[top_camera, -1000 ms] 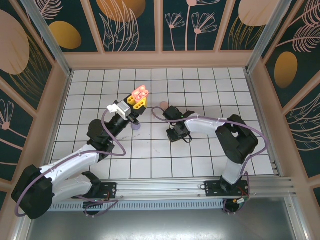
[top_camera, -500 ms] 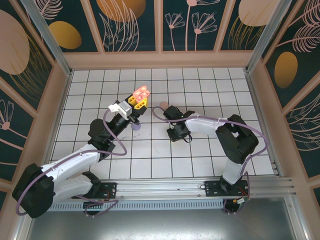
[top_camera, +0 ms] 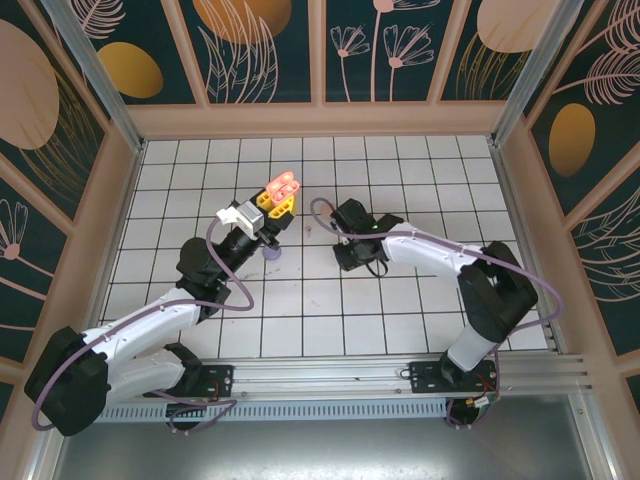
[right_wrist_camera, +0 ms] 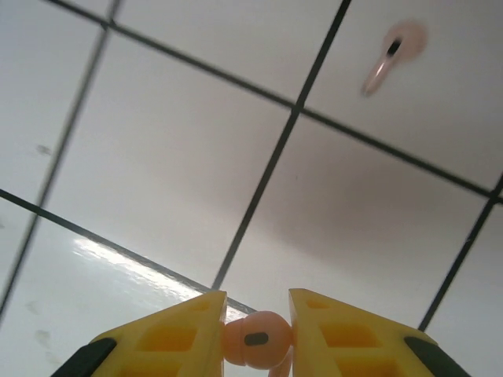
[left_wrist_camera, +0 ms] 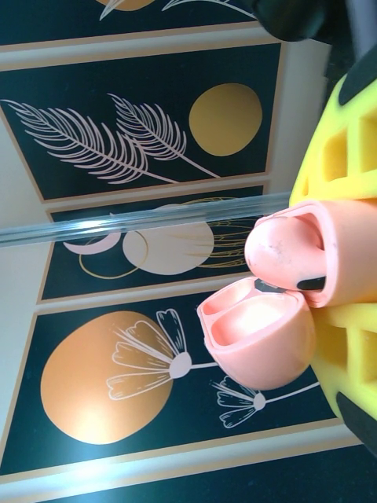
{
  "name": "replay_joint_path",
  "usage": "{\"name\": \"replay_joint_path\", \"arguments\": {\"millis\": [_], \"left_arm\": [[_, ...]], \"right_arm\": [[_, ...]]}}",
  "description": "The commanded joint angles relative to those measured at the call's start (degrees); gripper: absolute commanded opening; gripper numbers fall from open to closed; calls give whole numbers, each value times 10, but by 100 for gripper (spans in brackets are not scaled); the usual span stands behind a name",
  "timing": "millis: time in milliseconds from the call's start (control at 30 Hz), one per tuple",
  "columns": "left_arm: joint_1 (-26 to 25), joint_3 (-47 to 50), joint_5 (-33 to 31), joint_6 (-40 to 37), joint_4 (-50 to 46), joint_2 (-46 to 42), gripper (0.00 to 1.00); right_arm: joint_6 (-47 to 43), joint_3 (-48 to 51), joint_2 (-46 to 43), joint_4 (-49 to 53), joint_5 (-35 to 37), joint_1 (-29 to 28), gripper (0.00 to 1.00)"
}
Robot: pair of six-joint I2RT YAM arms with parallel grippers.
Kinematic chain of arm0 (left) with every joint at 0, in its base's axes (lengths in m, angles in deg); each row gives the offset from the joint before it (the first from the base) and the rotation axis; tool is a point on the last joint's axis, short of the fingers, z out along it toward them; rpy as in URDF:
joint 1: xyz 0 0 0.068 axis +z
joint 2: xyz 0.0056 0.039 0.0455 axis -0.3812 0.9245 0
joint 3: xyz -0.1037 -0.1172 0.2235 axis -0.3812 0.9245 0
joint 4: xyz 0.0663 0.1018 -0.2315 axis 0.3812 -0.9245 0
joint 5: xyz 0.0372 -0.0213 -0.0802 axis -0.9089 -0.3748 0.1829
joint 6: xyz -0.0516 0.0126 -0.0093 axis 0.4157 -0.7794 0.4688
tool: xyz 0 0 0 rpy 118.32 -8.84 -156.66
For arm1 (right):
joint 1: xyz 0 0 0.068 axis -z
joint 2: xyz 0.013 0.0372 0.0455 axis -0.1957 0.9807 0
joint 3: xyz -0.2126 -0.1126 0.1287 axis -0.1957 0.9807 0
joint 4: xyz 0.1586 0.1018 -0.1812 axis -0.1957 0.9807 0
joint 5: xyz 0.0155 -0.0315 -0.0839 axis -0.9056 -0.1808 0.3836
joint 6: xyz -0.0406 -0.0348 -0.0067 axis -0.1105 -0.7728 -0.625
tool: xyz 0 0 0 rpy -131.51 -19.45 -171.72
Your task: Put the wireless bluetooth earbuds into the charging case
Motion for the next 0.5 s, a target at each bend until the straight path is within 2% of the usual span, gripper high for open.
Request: {"name": "replay_joint_path", "arguments": {"millis": [0,233,467], "left_arm": [[-4,-17,7,0,16,-4,0],[-4,-23,8,-5,12,-6,0],[-4,-30,11,-7,11,-1,0]], "right_arm": [[11,-40,-55,21,12,2,25],[10,-106,-147,-3,4,2,25],[1,-127,-243,-128,-8,2,25]]}}
